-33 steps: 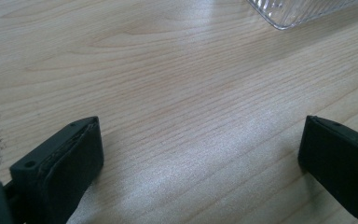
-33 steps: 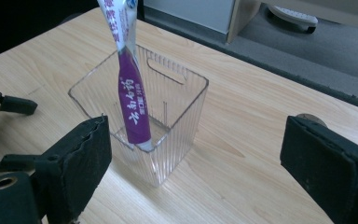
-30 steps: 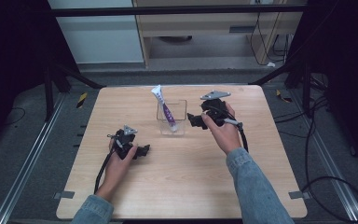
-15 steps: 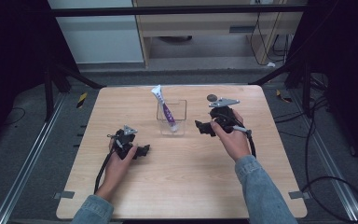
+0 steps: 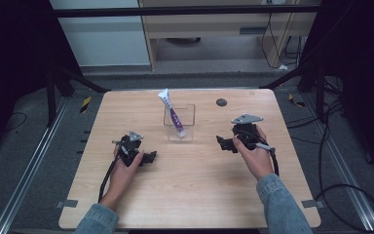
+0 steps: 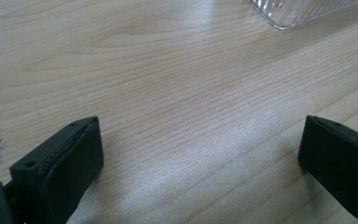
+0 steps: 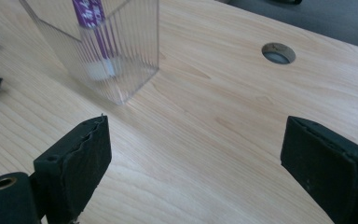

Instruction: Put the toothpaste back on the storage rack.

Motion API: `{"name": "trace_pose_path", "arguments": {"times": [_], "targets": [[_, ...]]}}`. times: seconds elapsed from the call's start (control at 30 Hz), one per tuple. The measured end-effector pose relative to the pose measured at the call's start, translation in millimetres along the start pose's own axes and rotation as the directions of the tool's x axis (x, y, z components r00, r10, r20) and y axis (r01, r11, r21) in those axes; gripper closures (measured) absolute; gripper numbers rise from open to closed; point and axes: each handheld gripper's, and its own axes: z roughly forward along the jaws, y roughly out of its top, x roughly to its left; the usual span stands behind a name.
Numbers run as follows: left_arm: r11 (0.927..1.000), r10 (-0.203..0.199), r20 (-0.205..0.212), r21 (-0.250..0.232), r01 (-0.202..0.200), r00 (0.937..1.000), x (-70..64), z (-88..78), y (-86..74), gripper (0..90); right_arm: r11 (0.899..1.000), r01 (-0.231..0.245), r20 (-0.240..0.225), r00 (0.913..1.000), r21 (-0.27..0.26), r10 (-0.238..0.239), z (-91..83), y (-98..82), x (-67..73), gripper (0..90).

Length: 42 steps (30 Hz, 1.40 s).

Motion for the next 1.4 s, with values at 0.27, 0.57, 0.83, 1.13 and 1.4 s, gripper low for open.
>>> {"name": "trace_pose_path", "arguments": {"times": [0.27, 0.57, 0.83, 1.13, 1.4], "targets": [[1.0, 0.0, 0.0, 0.0, 0.0, 1.0, 0.0, 0.0, 0.0, 0.0, 0.999, -0.001, 0.032, 0.9995, 0.036, 0.0, -0.3, -20.0, -7.8, 8.8], [1.0, 0.0, 0.0, 0.0, 0.0, 1.0, 0.0, 0.0, 0.0, 0.0, 0.998, -0.018, 0.052, 0.9985, 0.061, 0.015, 3.4, -38.9, -16.0, 8.8], [1.0, 0.0, 0.0, 0.0, 0.0, 1.0, 0.0, 0.0, 0.0, 0.0, 0.994, -0.047, 0.063, 0.9972, 0.098, 0.041, 8.6, -58.6, -25.2, 9.1], [1.0, 0.0, 0.0, -0.001, 0.0, 1.0, 0.0, 0.0, 0.0, 0.0, 0.99, -0.071, 0.056, 0.9963, 0.119, 0.065, 14.9, -70.9, -34.3, 9.9], [1.0, 0.0, 0.0, -0.001, 0.0, 1.0, 0.0, 0.0, 0.0, 0.0, 0.988, -0.122, 0.081, 0.9901, 0.091, 0.114, 22.1, -74.5, -44.5, 9.8]]}}
